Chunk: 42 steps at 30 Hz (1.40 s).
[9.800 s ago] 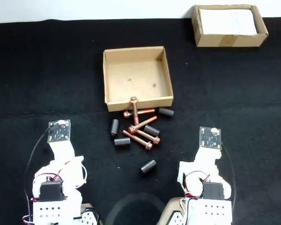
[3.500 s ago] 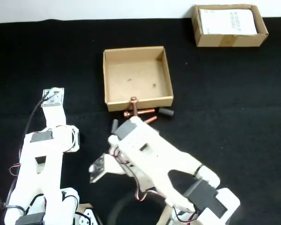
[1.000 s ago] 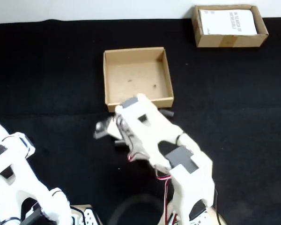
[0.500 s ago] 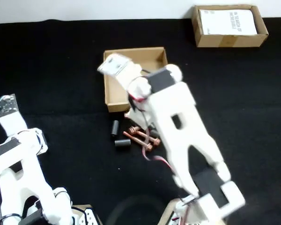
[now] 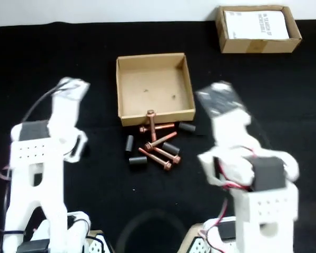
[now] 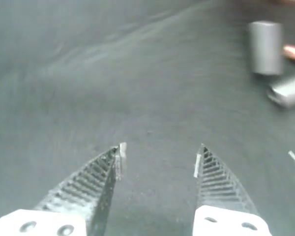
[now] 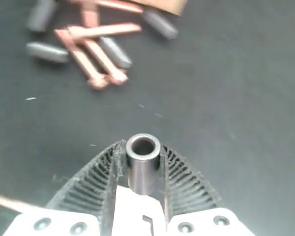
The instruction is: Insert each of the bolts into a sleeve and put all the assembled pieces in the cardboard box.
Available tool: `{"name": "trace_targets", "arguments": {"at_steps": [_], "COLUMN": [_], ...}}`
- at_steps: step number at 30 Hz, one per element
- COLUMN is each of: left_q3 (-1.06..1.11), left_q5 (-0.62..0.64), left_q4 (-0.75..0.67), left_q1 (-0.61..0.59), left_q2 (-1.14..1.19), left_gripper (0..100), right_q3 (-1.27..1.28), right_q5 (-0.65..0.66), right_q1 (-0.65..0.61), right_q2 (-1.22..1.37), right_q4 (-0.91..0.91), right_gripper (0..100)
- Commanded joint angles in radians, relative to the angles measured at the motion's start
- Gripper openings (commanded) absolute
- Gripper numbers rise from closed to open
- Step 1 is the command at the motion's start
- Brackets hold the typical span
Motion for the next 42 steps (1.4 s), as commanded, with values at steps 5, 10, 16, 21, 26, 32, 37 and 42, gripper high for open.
{"name": "trace_targets", "arguments": {"at_steps": [5,10,16,21,26,32,37,42], "left_q3": [-0.131,-0.128,-0.283,-0.510,-0.757,-0.897,-0.928,-0.929], "left_q5": [-0.384,-0.904,-1.168,-1.172,-1.171,-1.151,-1.114,-1.114], "left_q4": [0.221,0.345,0.333,0.313,0.428,0.439,0.430,0.390], "left_q1": [0.377,0.476,0.558,0.647,0.731,0.783,0.812,0.811], "left_q2": [0.001,0.028,0.177,0.479,0.773,0.963,1.049,1.110], "left_gripper": [23,23,23,23,23,23,23,23], "right_q3": [0.311,0.499,0.625,0.634,0.638,0.714,0.745,0.765], "right_q5": [0.137,0.250,0.319,0.321,0.321,0.322,0.322,0.322], "right_q1": [0.596,0.846,0.977,0.993,0.987,0.997,0.997,0.995], "right_q2": [-0.432,-0.733,-0.926,-0.900,-0.891,-0.900,-0.900,-0.900], "right_q4": [-0.137,-0.185,-0.193,-0.271,-0.338,-0.433,-0.479,-0.509], "right_gripper": [0.7,0.7,0.7,0.7,0.7,0.7,0.7,0.7]}}
